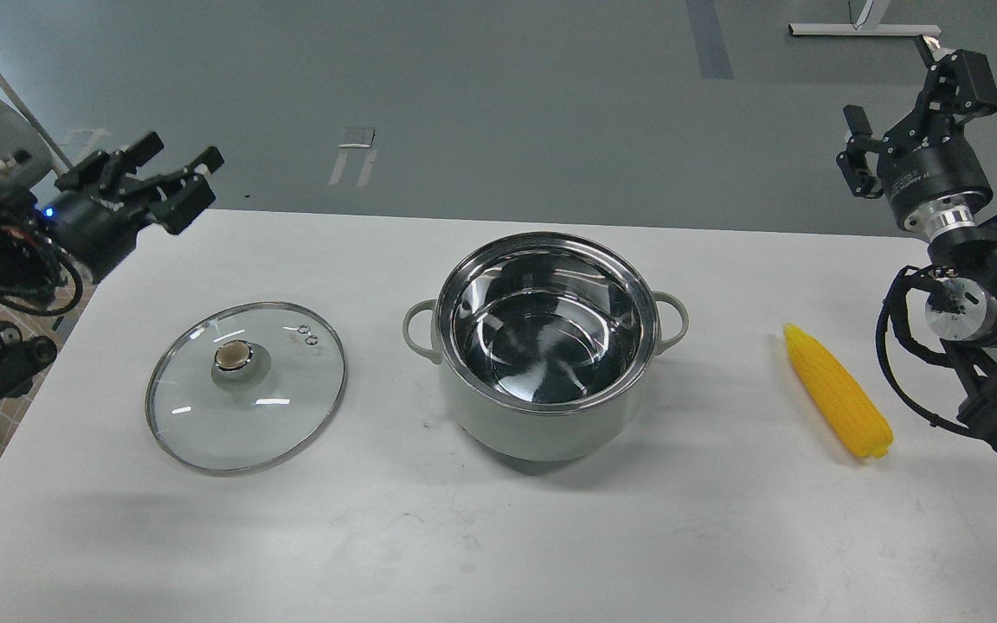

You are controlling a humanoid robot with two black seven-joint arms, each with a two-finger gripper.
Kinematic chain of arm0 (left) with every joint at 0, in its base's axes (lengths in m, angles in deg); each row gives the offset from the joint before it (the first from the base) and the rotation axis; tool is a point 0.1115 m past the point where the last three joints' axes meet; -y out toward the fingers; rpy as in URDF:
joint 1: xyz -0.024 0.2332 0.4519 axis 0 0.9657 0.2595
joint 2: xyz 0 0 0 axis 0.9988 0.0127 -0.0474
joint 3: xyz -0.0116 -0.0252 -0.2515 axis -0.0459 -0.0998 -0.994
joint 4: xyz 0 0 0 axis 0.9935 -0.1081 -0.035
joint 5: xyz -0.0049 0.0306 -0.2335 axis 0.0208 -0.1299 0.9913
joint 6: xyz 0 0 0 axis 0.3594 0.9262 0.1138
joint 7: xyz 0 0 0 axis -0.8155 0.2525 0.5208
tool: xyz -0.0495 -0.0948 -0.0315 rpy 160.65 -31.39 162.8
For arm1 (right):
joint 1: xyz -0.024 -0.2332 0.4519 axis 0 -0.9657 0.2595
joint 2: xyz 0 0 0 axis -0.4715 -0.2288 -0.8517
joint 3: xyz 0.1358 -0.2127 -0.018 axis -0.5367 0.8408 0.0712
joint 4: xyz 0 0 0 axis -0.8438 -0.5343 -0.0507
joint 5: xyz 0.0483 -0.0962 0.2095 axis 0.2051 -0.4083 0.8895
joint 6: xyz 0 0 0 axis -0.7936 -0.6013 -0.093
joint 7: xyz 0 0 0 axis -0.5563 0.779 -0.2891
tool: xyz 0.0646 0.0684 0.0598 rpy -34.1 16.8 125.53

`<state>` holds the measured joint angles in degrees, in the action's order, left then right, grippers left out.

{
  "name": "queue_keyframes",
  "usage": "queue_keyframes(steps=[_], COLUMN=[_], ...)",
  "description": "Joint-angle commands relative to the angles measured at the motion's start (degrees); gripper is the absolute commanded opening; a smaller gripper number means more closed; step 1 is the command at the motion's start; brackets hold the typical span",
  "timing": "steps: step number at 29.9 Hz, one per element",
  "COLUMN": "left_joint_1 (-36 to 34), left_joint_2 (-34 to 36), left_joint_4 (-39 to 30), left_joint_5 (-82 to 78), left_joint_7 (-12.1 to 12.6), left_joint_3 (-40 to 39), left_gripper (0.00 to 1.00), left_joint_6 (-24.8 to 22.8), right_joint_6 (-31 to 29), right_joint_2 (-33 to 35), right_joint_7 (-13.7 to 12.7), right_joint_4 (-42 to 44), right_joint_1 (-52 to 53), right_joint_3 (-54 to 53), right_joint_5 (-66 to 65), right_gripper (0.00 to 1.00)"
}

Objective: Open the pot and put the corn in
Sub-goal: 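Raise the left gripper away and reach the right gripper to the corn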

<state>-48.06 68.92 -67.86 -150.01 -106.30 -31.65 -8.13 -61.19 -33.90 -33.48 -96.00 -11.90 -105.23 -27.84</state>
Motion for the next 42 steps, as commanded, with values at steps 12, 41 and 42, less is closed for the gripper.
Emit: queue_keyframes(steps=[12, 41, 42], left_joint_1=[-11.6, -9.3, -9.3], left_joint_2=[-5.4, -11.5, -11.5], left_joint_4=[-0.7, -0.8, -0.8], left_joint_5=[53.9, 55.8, 55.9], left_joint_7=[0.0, 0.0, 0.0], left_joint_3=[-2.2, -4.0, -4.0], left_gripper=[0.92, 0.93, 0.93], left_joint_6=[-35.1, -35.4, -35.4], right_joint_6=[0.0, 7.2, 7.2], right_joint_2=[19.1, 24.9, 24.5], right_joint_7=[0.0, 0.0, 0.0], right_joint_4=[-16.2, -18.3, -18.0], right_joint_1=[13.7, 2.3, 1.9], right_joint_3=[33.5, 51.5, 51.5], right_joint_5=[-21.4, -63.8, -63.8], right_gripper=[1.00, 1.00, 1.00])
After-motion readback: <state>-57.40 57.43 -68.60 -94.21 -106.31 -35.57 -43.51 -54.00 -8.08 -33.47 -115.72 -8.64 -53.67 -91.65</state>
